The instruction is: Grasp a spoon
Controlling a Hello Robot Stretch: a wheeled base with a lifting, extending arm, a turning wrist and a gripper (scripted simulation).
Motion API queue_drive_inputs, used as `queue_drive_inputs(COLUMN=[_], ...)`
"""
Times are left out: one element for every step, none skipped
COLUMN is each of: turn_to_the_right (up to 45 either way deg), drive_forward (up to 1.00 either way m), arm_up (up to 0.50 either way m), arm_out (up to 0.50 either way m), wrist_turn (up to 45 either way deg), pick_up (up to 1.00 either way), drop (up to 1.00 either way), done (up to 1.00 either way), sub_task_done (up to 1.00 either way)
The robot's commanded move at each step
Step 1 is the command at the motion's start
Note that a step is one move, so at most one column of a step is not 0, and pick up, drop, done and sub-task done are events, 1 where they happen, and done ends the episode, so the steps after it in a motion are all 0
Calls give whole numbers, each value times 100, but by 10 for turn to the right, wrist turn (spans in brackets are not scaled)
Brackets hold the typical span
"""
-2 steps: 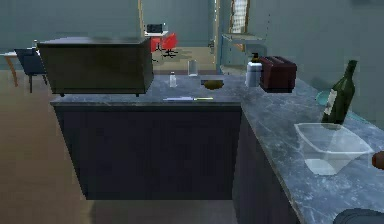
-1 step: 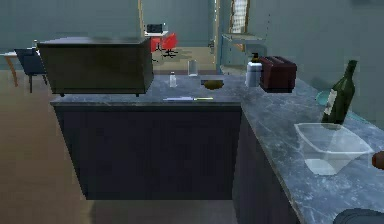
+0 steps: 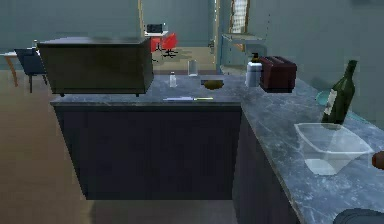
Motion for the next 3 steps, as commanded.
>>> queue_drive_inputs(turn_to_the_right=[0,0,0], drive_forward=[0,0,0], arm_up=[0,10,0], arm_out=[0,0,0], wrist_turn=[0,0,0], pick_up=[100,0,0], drop=[0,0,0], done=[0,0,100], sub_task_done=[0,0,0])
